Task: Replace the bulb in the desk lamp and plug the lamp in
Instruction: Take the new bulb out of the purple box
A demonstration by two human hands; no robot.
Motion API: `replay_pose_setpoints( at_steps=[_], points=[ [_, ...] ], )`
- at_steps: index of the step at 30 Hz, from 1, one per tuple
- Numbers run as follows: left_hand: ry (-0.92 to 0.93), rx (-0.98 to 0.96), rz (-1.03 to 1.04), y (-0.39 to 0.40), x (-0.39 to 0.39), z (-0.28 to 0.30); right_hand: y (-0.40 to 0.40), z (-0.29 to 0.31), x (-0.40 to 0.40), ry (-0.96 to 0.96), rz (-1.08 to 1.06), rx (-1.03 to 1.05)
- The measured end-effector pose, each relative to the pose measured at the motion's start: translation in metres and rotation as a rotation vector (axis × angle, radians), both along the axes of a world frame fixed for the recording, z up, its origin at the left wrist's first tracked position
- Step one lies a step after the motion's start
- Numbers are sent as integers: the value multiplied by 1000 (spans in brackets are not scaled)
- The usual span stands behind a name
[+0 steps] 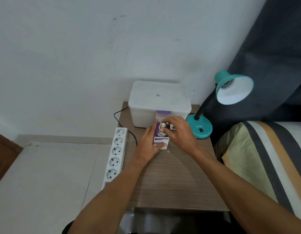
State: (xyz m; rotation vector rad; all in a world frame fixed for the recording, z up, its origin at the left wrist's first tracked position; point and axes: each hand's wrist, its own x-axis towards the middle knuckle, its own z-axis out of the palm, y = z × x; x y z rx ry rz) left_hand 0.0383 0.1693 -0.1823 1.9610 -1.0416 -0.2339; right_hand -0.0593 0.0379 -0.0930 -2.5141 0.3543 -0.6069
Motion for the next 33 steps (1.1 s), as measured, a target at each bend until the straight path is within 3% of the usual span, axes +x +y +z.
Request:
replay_pose_setpoints(
  at_steps=[6, 10, 18, 28, 33],
  points=[
    [-5, 7, 9, 0, 0, -3, 15, 13, 1, -162, -44, 260],
    [0, 30, 13, 0, 1, -4, 12, 23, 4, -294, -163, 238],
    [-15, 31, 13, 1, -1, -3, -6, -17, 0, -61, -346, 231],
    [14, 11, 15, 1, -3, -3, -8, -30, 5, -97, -339, 503],
    [21, 1, 21, 1, -3, -4, -8, -32, -8, -118, -267, 539]
  ],
)
